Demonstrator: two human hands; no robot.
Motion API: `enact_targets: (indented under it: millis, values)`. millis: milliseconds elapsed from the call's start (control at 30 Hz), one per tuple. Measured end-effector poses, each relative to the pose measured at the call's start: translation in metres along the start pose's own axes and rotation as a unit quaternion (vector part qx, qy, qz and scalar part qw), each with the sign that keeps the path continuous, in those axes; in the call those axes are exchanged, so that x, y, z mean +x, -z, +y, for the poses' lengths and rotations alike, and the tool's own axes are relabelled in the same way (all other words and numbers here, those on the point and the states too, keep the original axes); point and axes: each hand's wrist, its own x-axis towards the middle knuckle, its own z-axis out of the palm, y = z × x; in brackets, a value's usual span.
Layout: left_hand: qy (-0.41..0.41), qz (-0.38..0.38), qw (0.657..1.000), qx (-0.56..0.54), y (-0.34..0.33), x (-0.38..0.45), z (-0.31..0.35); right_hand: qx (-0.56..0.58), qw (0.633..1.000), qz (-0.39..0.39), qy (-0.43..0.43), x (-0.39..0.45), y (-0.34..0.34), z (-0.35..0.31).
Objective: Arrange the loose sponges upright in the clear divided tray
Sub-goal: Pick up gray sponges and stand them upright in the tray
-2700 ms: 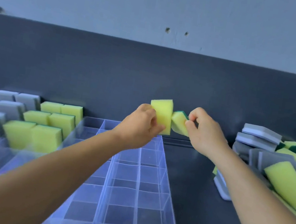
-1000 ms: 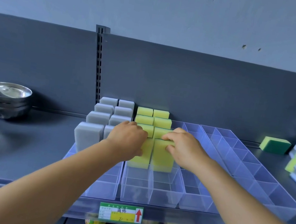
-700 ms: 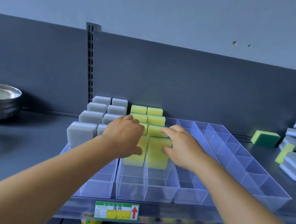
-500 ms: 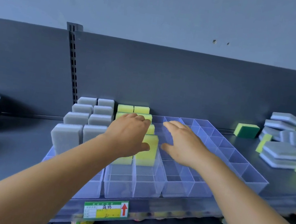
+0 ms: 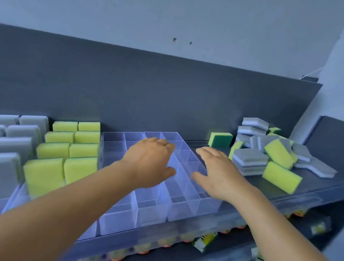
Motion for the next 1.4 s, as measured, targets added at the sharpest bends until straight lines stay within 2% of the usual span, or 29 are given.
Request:
enact_targets:
  millis: [367,633,833,1000,1100,1200,1333,1400]
  values:
    - [-0.039,-0.026,0.999,-0.016,-0.039,0.110,0.107,0.005,0.998,-0.028,-0.058,0.013,0.014,0.150]
    - [-0.070,-0.045,0.996,-0.021,-0.071,0.181,0.161,0.011,0.996,-0.047,-0.072,0.041,0.000,0.218]
    - [-0.058,-0.102,0.993,0.003,-0.092,0.210,0.166,0.010,0.996,-0.062,-0.065,0.060,-0.018,0.228]
    - [-0.007,-0.094,0.994,-0.061,-0.091,0.207,0.156,0.049,0.997,-0.057,-0.034,0.065,-0.024,0.222]
    - [0.050,-0.097,0.988,-0.109,-0.087,0.198,0.146,0.113,0.993,-0.035,-0.015,0.066,-0.027,0.216]
    - [0.090,-0.094,0.981,-0.143,-0.082,0.186,0.133,0.164,0.985,-0.001,-0.061,0.067,-0.026,0.208]
    - [0.108,-0.104,0.969,-0.194,-0.077,0.175,0.126,0.183,0.976,-0.058,-0.108,0.068,-0.027,0.203]
    - [0.103,-0.105,0.967,-0.208,-0.078,0.172,0.123,0.229,0.965,-0.062,-0.111,0.067,-0.029,0.199]
